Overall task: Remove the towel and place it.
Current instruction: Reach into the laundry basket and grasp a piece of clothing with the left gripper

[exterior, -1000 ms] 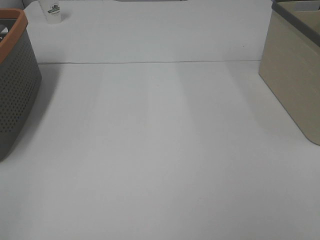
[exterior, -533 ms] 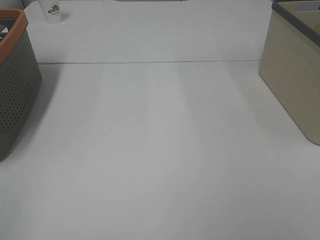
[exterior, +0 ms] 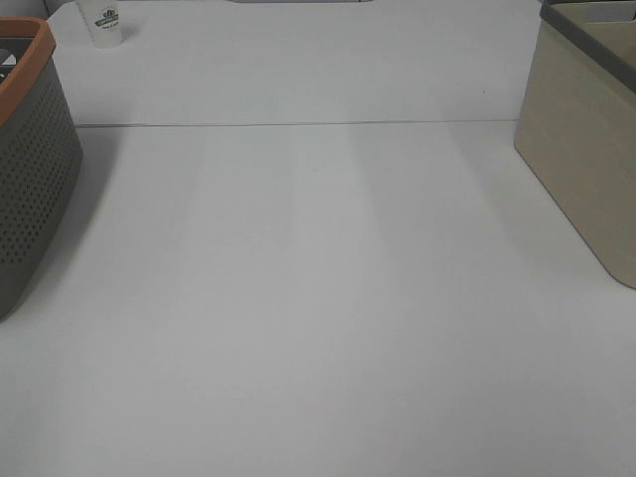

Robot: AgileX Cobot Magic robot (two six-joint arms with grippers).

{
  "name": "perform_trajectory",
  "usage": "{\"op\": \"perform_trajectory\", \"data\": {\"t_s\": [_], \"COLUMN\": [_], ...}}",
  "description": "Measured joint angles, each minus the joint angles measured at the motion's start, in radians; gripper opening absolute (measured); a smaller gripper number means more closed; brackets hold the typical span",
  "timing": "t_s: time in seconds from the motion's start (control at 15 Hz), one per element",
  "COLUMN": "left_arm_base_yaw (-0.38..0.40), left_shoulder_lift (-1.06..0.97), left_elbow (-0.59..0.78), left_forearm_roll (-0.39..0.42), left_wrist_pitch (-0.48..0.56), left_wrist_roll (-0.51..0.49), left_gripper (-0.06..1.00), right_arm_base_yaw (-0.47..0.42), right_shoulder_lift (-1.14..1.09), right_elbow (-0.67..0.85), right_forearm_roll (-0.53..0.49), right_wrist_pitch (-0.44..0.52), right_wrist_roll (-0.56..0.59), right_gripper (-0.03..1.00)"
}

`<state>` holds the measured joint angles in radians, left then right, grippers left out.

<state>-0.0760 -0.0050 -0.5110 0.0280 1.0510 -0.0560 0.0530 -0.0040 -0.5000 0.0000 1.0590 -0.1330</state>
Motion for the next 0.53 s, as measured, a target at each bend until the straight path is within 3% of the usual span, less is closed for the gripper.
{"op": "perform_trajectory", "data": {"t_s": [0.53], "left_arm_base_yaw": [0.000], "left_shoulder_lift": [0.049], "left_elbow": [-0.023], "left_forearm_roll": [0.008], "left_wrist_pitch": [-0.010], "left_wrist_roll": [-0.016], "left_gripper": [0.76], "right_arm_base_yaw": [0.000], "right_shoulder_lift": [0.000], "right_elbow": [0.000], "right_forearm_roll": [0.000], "right_wrist_pitch": [0.000], "right_wrist_roll": [0.000], "right_gripper": [0.71]}}
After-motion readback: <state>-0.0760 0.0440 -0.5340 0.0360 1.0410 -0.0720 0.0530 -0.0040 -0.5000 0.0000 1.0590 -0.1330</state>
